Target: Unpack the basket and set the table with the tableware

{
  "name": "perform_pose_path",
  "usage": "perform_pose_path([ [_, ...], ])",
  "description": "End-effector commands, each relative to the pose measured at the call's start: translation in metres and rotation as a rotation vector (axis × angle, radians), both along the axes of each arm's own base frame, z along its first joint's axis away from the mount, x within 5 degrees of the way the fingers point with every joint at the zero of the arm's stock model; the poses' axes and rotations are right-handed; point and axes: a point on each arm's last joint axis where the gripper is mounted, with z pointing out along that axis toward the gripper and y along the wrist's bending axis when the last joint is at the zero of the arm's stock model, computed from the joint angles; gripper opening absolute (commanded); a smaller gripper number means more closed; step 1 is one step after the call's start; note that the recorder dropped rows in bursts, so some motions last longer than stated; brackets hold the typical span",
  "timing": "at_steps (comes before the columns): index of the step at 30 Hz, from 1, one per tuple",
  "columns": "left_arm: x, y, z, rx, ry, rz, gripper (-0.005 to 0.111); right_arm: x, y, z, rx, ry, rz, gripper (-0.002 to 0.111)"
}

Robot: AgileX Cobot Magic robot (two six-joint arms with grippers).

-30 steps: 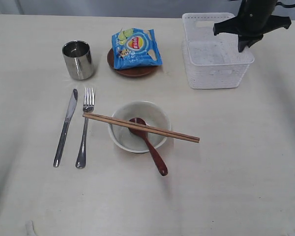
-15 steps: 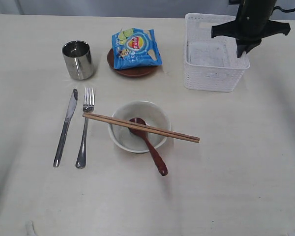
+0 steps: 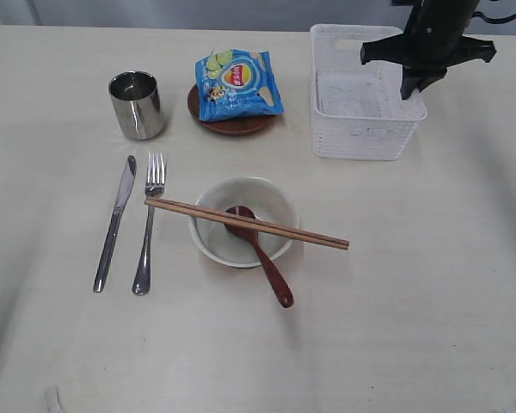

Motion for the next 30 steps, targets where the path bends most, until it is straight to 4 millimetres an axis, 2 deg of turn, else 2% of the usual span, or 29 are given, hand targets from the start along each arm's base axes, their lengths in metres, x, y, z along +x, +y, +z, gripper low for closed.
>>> perform_pose_path([
  [1, 0.0, 0.0, 0.0, -0.005, -0.011, -0.001, 0.0, -0.006, 0.005, -0.006, 0.018, 0.054, -0.014, -0.001],
  [5, 0.0, 0.0, 0.0, -0.005, -0.011, -0.001, 0.0, -0.004, 0.005, -0.003, 0.021, 0.029, -0.001, 0.0],
  [9, 0.0, 0.0, 0.0, -0.005, -0.011, -0.001, 0.0, -0.004, 0.005, 0.01, 0.022, -0.007, 0.03, 0.004],
  [10, 0.0, 0.0, 0.0, -0.005, -0.011, -0.001, 0.0, -0.004, 0.005, 0.013, 0.021, -0.013, 0.04, 0.007],
  [13, 0.0, 0.0, 0.0, -0.005, -0.011, -0.001, 0.0, -0.002, 0.004, 0.029, 0.009, -0.079, 0.053, 0.042],
  [14, 0.0, 0.0, 0.0, -0.005, -0.011, -0.001, 0.0, -0.001, 0.003, 0.034, 0.005, -0.092, 0.051, 0.046],
  [16, 0.0, 0.0, 0.0, -0.005, -0.011, -0.001, 0.0, 0.001, -0.001, 0.056, -0.036, -0.116, 0.044, 0.045],
  [17, 0.0, 0.0, 0.0, -0.005, -0.011, -0.001, 0.0, -0.001, -0.004, 0.075, -0.069, -0.131, 0.044, 0.043],
  [19, 0.0, 0.0, 0.0, -0.005, -0.011, -0.001, 0.0, -0.007, -0.006, 0.112, -0.065, -0.197, 0.038, 0.032],
  [21, 0.0, 0.0, 0.0, -0.005, -0.011, -0.001, 0.0, -0.022, -0.004, 0.146, -0.003, -0.268, 0.08, 0.004],
  [22, 0.0, 0.0, 0.0, -0.005, -0.011, -0.001, 0.0, -0.031, -0.002, 0.162, 0.047, -0.336, 0.08, 0.0],
  [23, 0.0, 0.0, 0.0, -0.005, -0.011, -0.001, 0.0, -0.038, 0.001, 0.172, 0.082, -0.408, 0.085, 0.0],
  [26, 0.0, 0.0, 0.0, -0.005, -0.011, -0.001, 0.0, -0.092, 0.016, 0.199, 0.117, -0.749, 0.208, 0.0],
  [30, 0.0, 0.0, 0.0, -0.005, -0.011, -0.001, 0.0, -0.153, 0.013, 0.202, 0.133, -1.024, 0.288, 0.0],
])
